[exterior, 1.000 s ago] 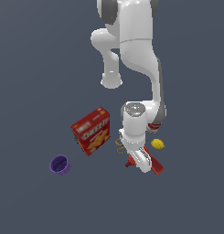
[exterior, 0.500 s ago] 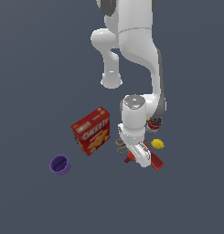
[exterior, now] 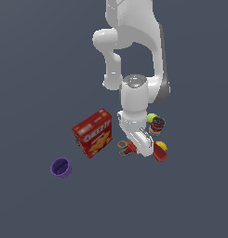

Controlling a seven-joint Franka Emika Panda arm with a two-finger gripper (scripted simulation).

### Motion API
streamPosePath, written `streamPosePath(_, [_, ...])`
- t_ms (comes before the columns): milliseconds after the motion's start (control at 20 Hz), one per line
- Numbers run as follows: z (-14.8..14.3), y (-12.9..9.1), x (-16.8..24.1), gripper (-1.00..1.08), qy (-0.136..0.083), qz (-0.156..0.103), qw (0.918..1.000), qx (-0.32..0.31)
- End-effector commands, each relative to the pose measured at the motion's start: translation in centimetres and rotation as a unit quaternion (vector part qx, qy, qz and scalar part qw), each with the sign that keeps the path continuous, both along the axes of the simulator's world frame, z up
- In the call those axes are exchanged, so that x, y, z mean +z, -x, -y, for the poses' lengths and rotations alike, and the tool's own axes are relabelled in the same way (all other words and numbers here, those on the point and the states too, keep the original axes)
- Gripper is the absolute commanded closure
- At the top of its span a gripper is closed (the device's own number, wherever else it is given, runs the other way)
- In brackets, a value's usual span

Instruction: Pick up a designated object from a clutter of objects.

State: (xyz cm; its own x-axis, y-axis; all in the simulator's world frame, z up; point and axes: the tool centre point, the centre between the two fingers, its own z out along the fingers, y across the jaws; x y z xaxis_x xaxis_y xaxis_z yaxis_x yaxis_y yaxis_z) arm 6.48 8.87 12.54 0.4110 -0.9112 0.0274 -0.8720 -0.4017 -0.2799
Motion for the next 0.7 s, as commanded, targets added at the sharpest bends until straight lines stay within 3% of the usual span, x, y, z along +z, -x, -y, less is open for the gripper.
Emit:
streamPosePath(0, [0.4, 0.7, 2.3, 1.08, -0.001, 0.002, 1.0000, 0.000])
streamPosePath(650, [2.5, 5.1, 13.3, 1.08, 0.000, 0.001, 1.0000, -0.001])
